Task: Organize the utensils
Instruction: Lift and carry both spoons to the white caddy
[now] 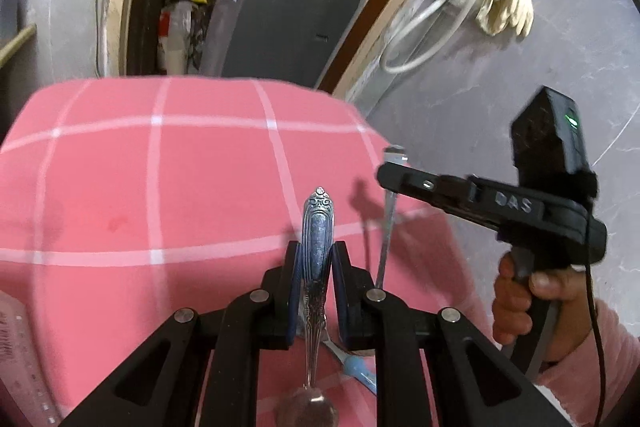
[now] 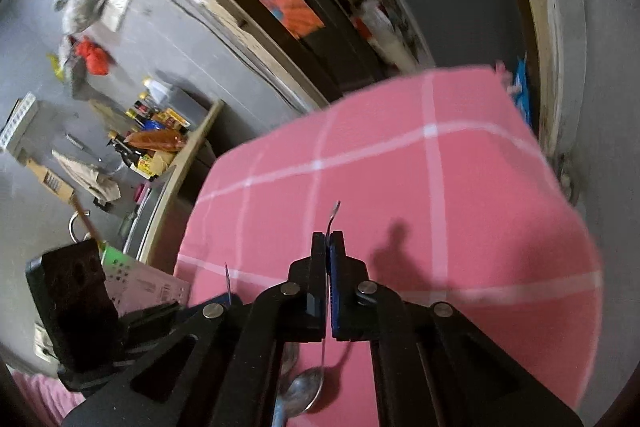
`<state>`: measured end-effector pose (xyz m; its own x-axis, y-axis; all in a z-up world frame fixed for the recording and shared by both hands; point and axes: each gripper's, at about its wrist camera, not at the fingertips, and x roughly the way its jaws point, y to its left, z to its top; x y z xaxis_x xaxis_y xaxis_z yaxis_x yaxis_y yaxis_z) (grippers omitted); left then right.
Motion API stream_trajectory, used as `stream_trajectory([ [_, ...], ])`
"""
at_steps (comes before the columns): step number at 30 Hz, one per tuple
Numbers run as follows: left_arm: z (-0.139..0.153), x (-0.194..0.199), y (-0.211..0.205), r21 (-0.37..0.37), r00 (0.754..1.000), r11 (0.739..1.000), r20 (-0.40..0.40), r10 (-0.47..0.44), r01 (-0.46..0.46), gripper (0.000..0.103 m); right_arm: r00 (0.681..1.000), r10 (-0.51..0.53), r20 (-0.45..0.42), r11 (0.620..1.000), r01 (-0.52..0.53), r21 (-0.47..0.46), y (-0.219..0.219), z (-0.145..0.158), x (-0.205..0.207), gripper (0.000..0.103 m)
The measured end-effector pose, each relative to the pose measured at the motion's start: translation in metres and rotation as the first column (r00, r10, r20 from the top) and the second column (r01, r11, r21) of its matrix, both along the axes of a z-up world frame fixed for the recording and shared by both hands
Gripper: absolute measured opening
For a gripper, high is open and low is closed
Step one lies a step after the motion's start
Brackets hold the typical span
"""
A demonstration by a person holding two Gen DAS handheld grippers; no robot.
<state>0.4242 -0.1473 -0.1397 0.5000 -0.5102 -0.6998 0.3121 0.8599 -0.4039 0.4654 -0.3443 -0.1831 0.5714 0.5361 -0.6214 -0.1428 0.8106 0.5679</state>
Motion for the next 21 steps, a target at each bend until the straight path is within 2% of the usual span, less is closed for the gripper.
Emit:
stream_trajectory([
  [5, 0.019, -0.009, 0.009, 0.003, 0.999, 1.0, 0.052, 0.007, -0.007, 0.014, 0.992, 0.007, 0.128, 0.998, 0.001, -0.058, 0.006, 0.043, -0.027, 0.002],
  [13, 0.042, -0.028, 0.017, 0.019, 0.991, 1.0, 0.135, 0.015, -0.018, 0.014, 0.975, 0.01, 0.223, 0.993, 0.017, -0.116, 0.008, 0.086, -0.056, 0.002],
  [17, 0.058, -0.039, 0.023, 0.021, 0.982, 0.999, 0.188, 0.03, -0.034, 0.013, 0.96, 0.012, 0.278, 0.984, 0.038, -0.175, 0.015, 0.109, -0.073, 0.002],
  [20, 0.07, -0.044, 0.026, 0.037, 0.976, 0.999, 0.215, 0.029, -0.038, 0.002, 0.952, 0.006, 0.306, 0.981, 0.053, -0.187, 0.018, 0.125, -0.083, 0.002],
  [21, 0.074, -0.045, 0.027, 0.037, 0.975, 0.999, 0.221, 0.03, -0.039, 0.002, 0.949, 0.002, 0.316, 0.98, 0.06, -0.188, 0.018, 0.131, -0.086, 0.002],
])
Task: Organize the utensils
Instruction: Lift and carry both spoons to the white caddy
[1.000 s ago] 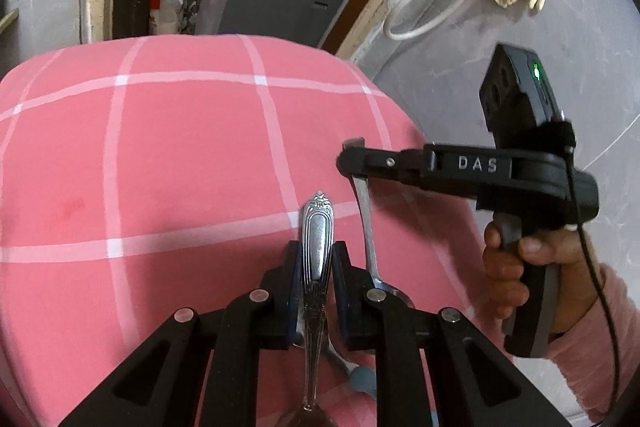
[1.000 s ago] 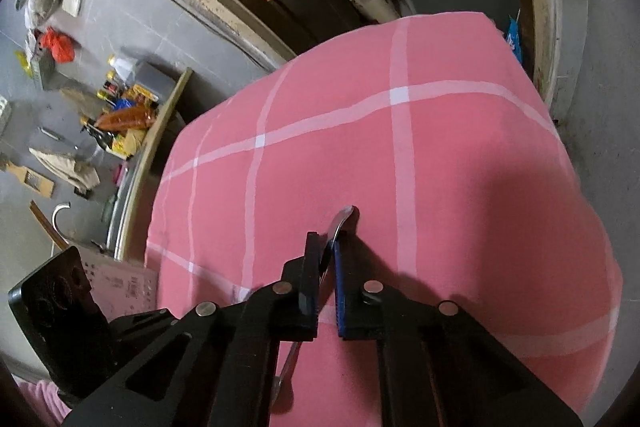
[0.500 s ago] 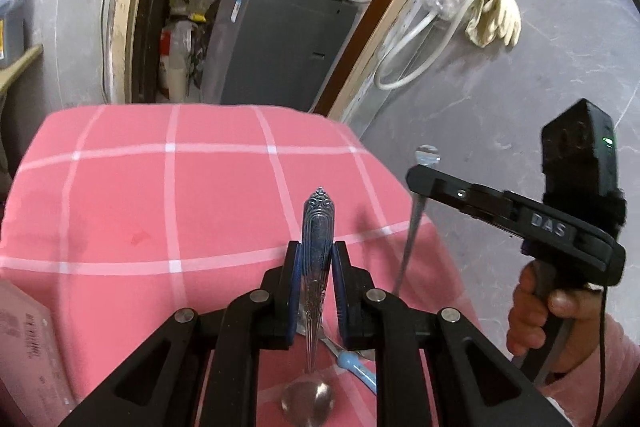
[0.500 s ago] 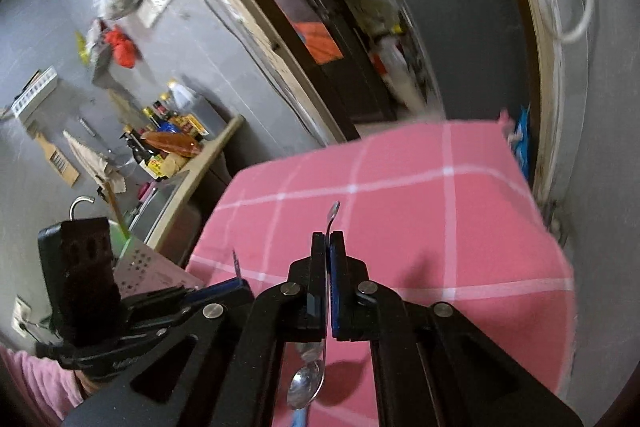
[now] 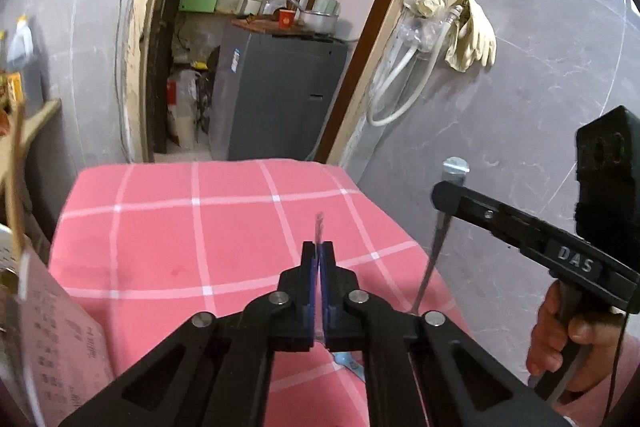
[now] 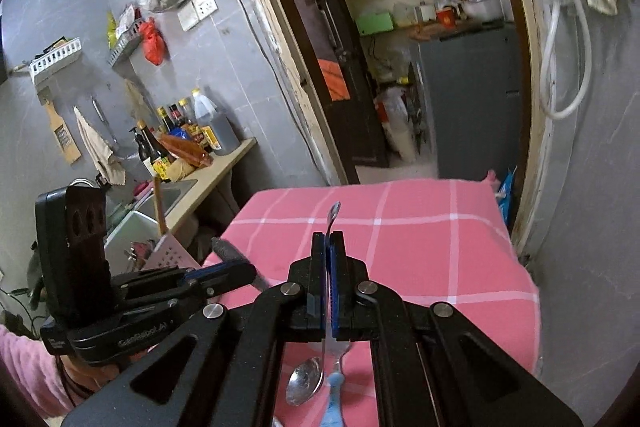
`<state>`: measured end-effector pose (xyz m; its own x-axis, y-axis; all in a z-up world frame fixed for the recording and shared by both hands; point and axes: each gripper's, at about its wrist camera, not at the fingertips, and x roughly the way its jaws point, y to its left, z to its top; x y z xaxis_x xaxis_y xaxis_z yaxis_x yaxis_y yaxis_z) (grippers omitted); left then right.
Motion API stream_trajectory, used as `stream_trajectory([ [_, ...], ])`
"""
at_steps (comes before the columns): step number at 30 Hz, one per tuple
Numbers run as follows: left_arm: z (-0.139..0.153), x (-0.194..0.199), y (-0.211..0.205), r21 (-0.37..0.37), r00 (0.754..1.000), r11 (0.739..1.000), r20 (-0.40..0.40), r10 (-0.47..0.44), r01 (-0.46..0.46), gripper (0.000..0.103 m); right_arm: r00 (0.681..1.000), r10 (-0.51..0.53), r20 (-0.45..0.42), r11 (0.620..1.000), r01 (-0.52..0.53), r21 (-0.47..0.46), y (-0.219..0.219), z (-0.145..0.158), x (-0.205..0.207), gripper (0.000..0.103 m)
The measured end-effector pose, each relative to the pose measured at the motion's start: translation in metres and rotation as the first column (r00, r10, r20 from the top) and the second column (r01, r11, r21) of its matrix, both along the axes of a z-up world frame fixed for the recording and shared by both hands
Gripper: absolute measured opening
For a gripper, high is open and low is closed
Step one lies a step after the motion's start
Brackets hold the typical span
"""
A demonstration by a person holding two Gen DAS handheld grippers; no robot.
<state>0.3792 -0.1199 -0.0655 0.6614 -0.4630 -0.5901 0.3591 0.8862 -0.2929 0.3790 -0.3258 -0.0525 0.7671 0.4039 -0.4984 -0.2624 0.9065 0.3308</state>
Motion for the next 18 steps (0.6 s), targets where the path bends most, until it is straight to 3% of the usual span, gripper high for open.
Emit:
stream_trajectory([
  [10, 0.039, -0.013, 0.023, -0.036, 0.998, 0.999, 0.059, 0.015, -0.013, 0.002, 0.997, -0.019, 0.077, 1.0, 0.019, 0.003, 0.017, 0.046, -0.024, 0.002],
  [18, 0.088, -0.034, 0.065, -0.057, 0.989, 0.996, 0.124, 0.076, -0.069, 0.002, 0.982, -0.002, 0.187, 1.0, 0.001, 0.006, 0.048, 0.093, -0.046, 0.002],
])
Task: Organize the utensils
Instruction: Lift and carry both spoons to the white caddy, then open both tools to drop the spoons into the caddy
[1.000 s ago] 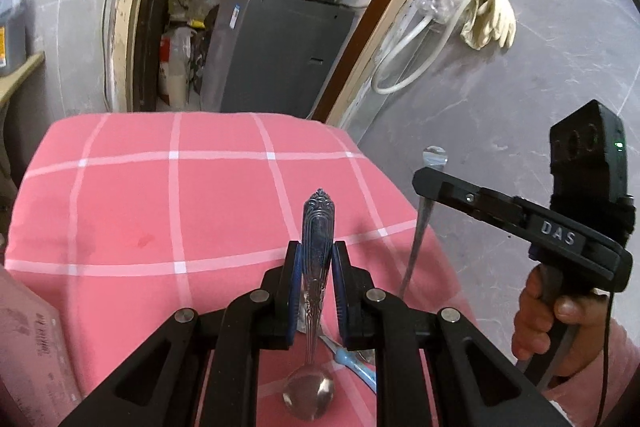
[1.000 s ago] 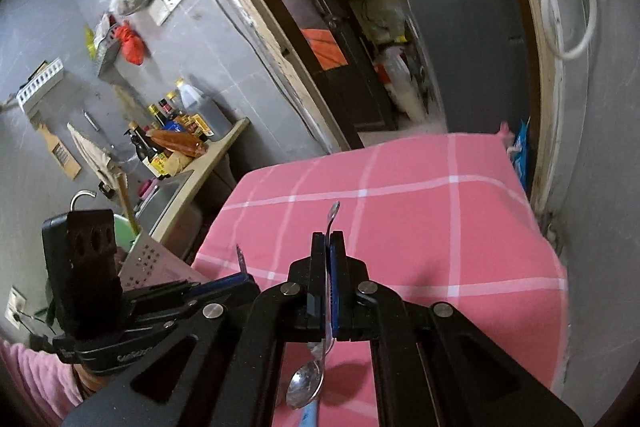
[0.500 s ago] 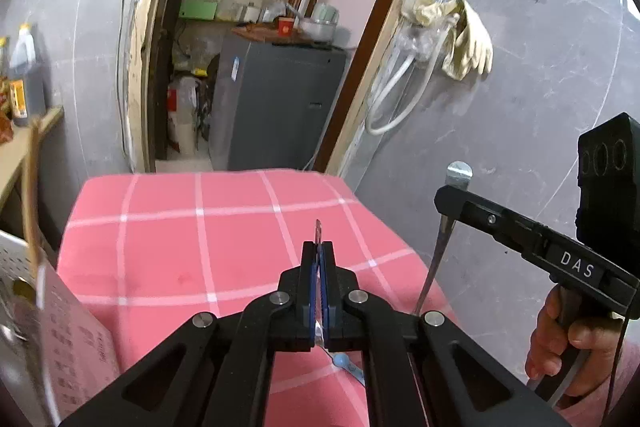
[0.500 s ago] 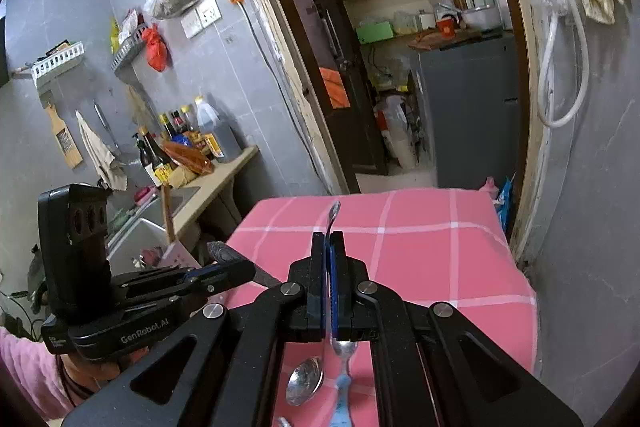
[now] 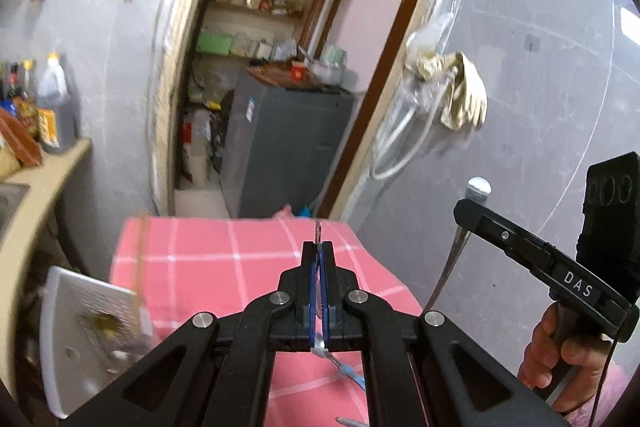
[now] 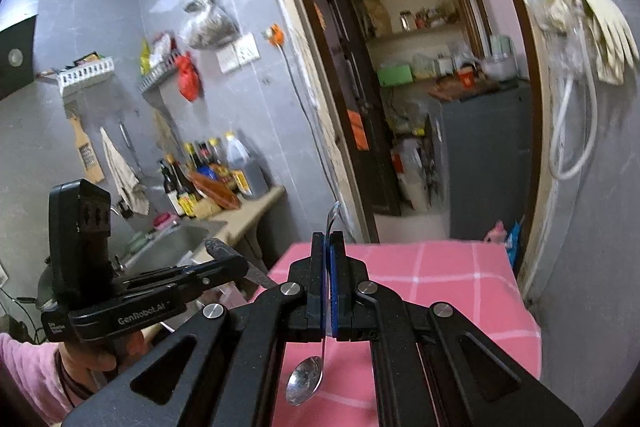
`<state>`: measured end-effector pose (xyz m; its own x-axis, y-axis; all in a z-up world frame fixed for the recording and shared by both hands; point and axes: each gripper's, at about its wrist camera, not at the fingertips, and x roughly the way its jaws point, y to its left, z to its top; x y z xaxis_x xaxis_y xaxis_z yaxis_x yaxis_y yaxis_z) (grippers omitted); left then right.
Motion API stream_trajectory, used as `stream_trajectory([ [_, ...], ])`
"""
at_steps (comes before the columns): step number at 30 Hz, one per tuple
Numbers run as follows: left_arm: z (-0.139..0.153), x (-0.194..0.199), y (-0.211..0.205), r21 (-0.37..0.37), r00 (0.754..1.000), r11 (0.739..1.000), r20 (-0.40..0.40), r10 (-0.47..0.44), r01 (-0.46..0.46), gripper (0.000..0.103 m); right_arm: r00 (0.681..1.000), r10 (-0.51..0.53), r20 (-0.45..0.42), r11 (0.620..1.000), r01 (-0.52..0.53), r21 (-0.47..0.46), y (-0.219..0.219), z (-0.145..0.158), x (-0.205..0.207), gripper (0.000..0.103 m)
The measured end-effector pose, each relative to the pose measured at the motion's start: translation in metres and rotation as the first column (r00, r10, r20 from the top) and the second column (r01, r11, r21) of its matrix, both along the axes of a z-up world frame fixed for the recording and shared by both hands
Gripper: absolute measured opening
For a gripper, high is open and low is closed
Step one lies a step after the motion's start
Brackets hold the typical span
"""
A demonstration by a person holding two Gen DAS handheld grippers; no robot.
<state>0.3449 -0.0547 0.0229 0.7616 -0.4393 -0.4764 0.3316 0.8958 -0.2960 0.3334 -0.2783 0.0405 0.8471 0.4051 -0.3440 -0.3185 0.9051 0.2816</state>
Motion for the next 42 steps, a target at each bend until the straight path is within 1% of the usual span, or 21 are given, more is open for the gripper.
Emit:
stream_trajectory([
  [5, 0.039, -0.02, 0.035, 0.02, 0.997, 0.999, 0.065, 0.046, -0.047, 0.002, 0.997, 0.021, 0.081, 1.0, -0.022, 0.016, 0.025, 0.031, -0.007, 0.002],
  [8, 0.063, -0.031, 0.057, 0.052, 0.993, 0.995, 0.092, 0.076, -0.081, 0.002, 0.991, 0.042, 0.127, 0.999, -0.044, 0.016, 0.046, 0.047, -0.008, 0.002],
  [12, 0.082, -0.042, 0.084, 0.081, 0.989, 0.989, 0.1, 0.113, -0.121, 0.002, 0.981, 0.081, 0.175, 0.996, -0.085, 0.015, 0.078, 0.061, -0.008, 0.002],
  [16, 0.088, -0.052, 0.109, 0.103, 0.982, 0.98, 0.101, 0.157, -0.168, 0.002, 0.97, 0.129, 0.205, 0.991, -0.134, 0.013, 0.11, 0.066, -0.009, 0.002],
  [20, 0.086, -0.06, 0.13, 0.132, 0.98, 0.973, 0.084, 0.181, -0.191, 0.002, 0.962, 0.168, 0.216, 0.985, -0.172, -0.003, 0.138, 0.058, -0.008, 0.002],
  [25, 0.072, -0.062, 0.138, 0.166, 0.982, 0.968, 0.044, 0.185, -0.19, 0.002, 0.957, 0.205, 0.203, 0.979, -0.202, -0.035, 0.164, 0.038, -0.005, 0.002],
  [28, 0.06, -0.062, 0.14, 0.186, 0.983, 0.965, 0.019, 0.183, -0.183, 0.002, 0.958, 0.209, 0.197, 0.977, -0.197, -0.08, 0.178, 0.021, -0.004, 0.002],
  [31, 0.047, -0.061, 0.139, 0.208, 0.985, 0.964, -0.009, 0.174, -0.168, 0.002, 0.957, 0.212, 0.197, 0.975, -0.194, -0.107, 0.182, 0.005, -0.005, 0.002],
  [36, 0.031, -0.057, 0.135, 0.239, 0.987, 0.961, -0.052, 0.153, -0.137, 0.002, 0.959, 0.225, 0.171, 0.971, -0.205, -0.125, 0.188, -0.017, -0.002, 0.002],
  [42, 0.017, -0.053, 0.13, 0.263, 0.988, 0.959, -0.083, 0.131, -0.105, 0.002, 0.961, 0.23, 0.151, 0.968, -0.21, -0.137, 0.191, -0.03, -0.002, 0.002],
])
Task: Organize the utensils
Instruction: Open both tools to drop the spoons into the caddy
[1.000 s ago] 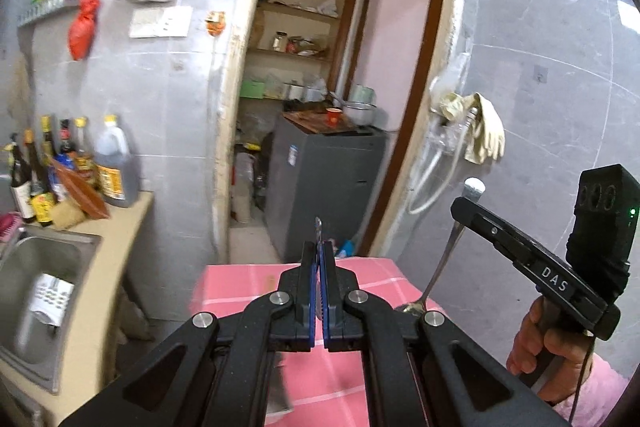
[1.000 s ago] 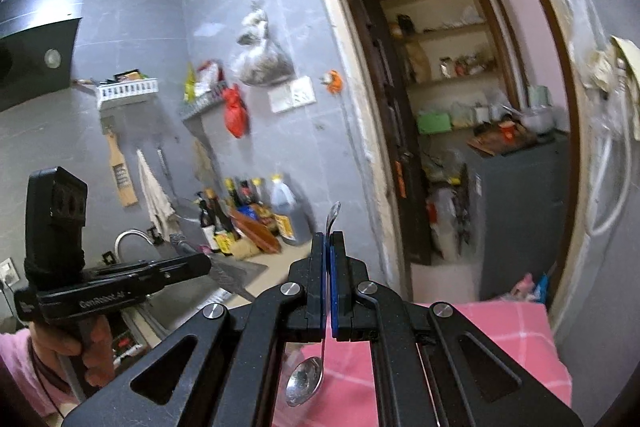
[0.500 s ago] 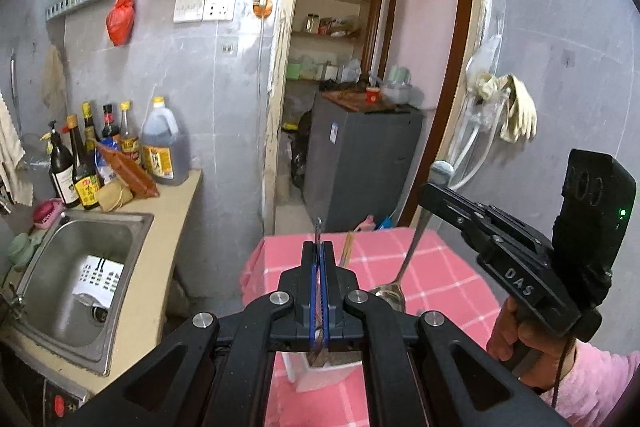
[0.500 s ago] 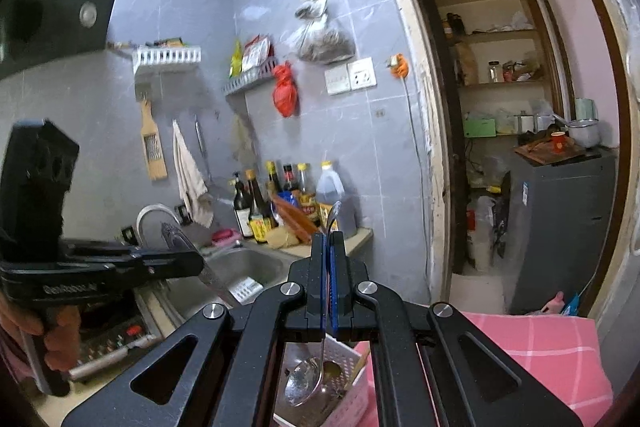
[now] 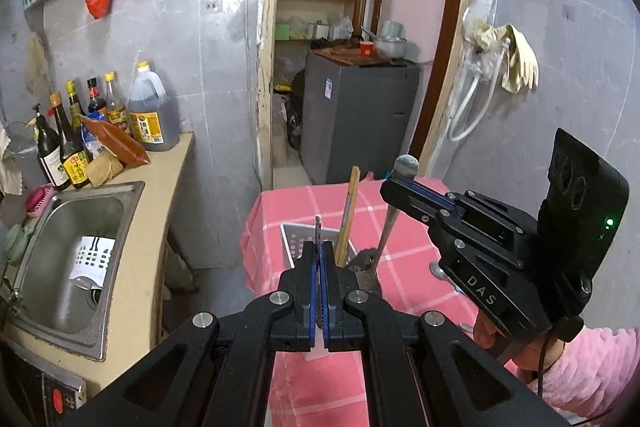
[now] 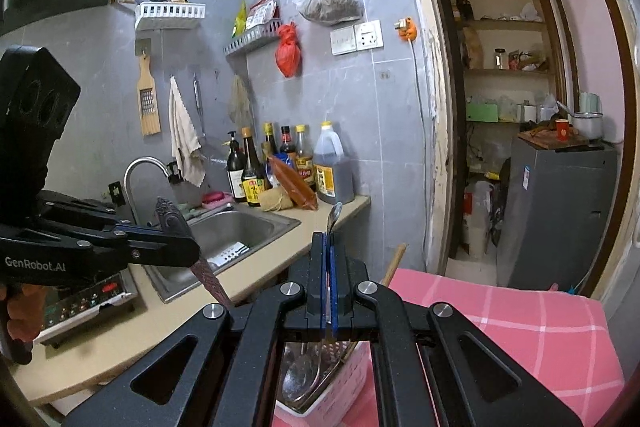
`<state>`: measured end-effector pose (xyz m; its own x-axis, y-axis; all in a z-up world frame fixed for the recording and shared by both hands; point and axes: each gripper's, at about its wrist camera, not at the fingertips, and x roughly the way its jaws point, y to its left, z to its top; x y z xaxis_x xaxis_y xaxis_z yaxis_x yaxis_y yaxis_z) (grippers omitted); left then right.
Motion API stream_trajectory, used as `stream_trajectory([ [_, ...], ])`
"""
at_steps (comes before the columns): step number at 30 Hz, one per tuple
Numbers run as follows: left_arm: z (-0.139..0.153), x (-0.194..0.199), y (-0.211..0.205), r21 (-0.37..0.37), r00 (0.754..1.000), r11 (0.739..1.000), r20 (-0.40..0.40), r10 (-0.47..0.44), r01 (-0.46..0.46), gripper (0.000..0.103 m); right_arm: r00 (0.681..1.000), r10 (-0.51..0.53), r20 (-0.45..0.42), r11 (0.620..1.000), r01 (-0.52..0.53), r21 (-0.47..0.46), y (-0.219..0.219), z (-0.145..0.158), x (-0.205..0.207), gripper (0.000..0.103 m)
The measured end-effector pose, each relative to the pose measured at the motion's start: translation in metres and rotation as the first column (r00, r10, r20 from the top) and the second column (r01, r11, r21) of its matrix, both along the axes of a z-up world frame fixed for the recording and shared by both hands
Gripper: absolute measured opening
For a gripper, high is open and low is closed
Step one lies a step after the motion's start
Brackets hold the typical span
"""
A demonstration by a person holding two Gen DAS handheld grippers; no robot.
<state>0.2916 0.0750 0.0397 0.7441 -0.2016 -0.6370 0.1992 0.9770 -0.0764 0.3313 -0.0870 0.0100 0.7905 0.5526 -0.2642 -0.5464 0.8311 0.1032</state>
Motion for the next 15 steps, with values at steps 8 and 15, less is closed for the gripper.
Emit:
stream_trajectory([
  [8, -0.013, 0.006, 0.0, -0.029, 0.999, 1.0, -0.041, -0.012, 0.011, 0.003, 1.0, 0.013, -0.019, 1.0, -0.013, -0.002, -0.002, -0.004, 0.0, 0.002],
  [15, -0.022, 0.009, 0.009, -0.095, 0.997, 0.995, -0.077, -0.013, 0.006, 0.003, 0.997, 0.033, -0.067, 0.999, -0.03, 0.042, -0.011, -0.007, 0.007, 0.003],
])
